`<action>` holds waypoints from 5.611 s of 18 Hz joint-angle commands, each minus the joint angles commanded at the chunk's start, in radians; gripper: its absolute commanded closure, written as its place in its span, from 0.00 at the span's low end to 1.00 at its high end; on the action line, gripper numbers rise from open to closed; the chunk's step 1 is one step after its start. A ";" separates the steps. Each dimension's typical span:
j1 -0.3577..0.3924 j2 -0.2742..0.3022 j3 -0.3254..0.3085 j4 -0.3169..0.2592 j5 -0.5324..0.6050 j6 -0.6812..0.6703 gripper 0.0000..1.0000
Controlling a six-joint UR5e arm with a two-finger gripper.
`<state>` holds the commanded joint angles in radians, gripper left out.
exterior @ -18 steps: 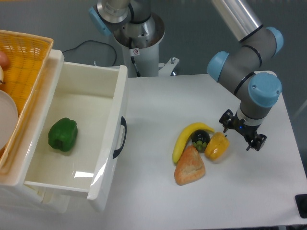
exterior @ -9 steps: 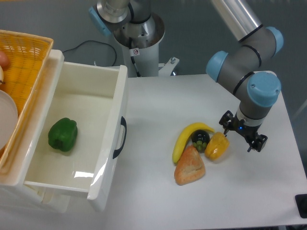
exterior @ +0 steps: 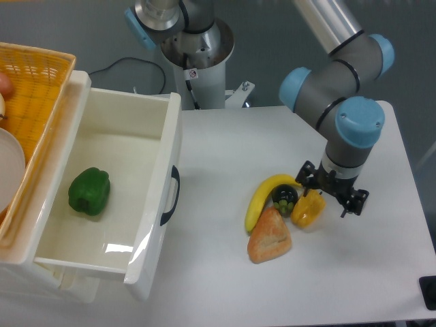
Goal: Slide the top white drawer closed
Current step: 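Move the gripper up and over toward the open white drawer's front, then lower the gripper against the drawer front beside its black handle, then push the white drawer front into the cabinet with the gripper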
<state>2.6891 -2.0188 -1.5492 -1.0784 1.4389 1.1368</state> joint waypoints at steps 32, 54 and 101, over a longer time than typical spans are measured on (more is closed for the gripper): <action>-0.167 0.141 -0.065 -0.187 -0.291 -0.315 0.96; -0.175 0.158 -0.065 -0.325 -0.416 -0.313 0.96; -0.247 0.196 -0.075 -0.397 -0.453 -0.315 0.94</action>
<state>2.4421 -1.8224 -1.6244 -1.4757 0.9863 0.8222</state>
